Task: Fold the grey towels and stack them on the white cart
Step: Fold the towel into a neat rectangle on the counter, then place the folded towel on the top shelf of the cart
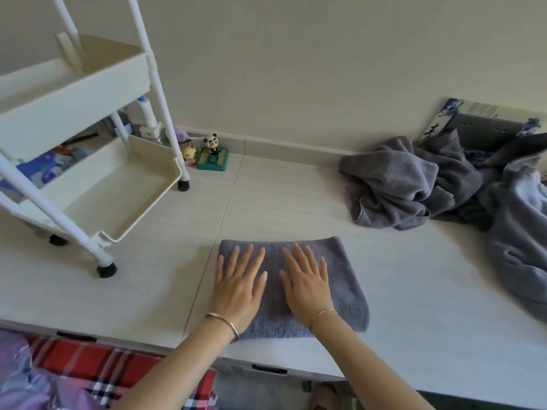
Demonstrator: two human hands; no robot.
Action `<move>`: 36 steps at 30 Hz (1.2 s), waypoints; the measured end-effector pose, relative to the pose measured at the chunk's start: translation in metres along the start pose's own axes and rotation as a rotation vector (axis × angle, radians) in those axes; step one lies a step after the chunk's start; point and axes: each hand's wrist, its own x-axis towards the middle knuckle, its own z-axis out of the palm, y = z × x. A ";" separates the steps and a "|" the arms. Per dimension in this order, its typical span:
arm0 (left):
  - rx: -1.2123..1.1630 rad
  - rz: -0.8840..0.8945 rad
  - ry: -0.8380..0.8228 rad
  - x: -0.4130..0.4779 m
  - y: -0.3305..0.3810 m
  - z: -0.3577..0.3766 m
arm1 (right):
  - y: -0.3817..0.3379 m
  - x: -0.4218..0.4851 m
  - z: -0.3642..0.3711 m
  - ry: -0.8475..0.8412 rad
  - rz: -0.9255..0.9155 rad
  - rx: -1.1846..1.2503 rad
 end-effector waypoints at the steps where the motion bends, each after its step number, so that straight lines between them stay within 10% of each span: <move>1: 0.054 -0.010 -0.024 0.000 0.001 0.009 | -0.001 0.000 0.008 -0.018 0.013 -0.008; 18: 0.102 -0.238 -0.148 0.014 0.002 0.027 | 0.078 -0.020 0.000 -0.032 0.226 0.029; 24: -0.217 -0.435 -0.063 -0.001 -0.009 -0.007 | 0.086 -0.028 -0.034 0.026 0.461 0.597; 36: -0.732 -0.727 -0.373 -0.009 -0.029 -0.036 | 0.080 -0.031 -0.054 -0.273 0.691 0.788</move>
